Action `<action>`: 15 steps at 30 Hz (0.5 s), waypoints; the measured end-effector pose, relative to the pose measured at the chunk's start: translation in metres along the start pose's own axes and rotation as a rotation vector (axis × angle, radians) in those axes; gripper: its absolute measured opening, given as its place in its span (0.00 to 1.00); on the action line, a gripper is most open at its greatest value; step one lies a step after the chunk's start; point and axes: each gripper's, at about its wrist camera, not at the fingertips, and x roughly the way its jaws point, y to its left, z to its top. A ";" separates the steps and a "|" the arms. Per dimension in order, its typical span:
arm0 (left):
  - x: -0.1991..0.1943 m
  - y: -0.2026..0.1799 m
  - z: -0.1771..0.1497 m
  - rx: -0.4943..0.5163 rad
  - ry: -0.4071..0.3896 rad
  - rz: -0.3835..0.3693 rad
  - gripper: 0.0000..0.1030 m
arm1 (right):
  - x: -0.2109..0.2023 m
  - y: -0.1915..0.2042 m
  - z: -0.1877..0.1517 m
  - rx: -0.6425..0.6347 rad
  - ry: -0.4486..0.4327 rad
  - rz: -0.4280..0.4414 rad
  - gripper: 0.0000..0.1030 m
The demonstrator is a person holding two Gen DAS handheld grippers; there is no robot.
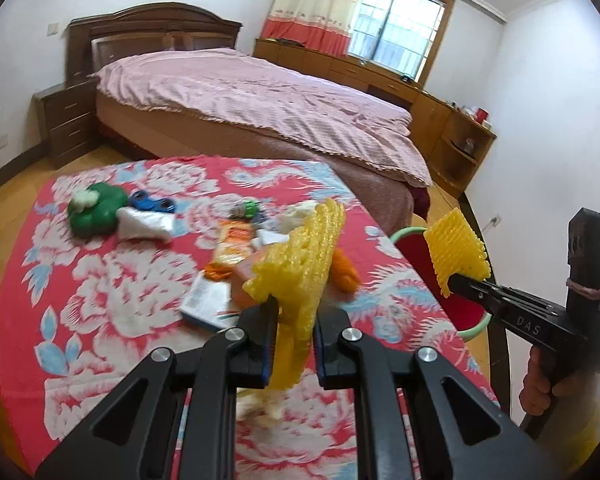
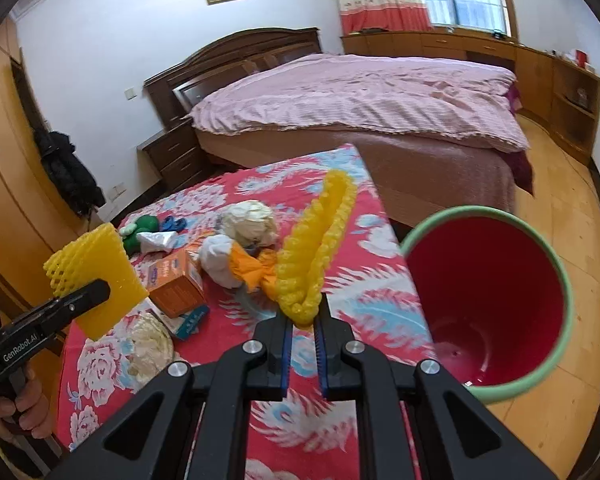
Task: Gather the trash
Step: 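Carry both foam nets over the red bucket and open both tools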
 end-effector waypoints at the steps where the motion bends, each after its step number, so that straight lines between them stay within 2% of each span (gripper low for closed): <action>1: 0.002 -0.007 0.002 0.010 0.004 -0.005 0.14 | -0.003 -0.003 0.000 0.008 -0.002 -0.005 0.11; 8: 0.022 -0.053 0.016 0.079 0.022 -0.053 0.14 | -0.019 -0.040 -0.006 0.073 -0.009 -0.056 0.11; 15: 0.060 -0.101 0.022 0.148 0.072 -0.097 0.14 | -0.020 -0.091 -0.018 0.165 -0.001 -0.102 0.12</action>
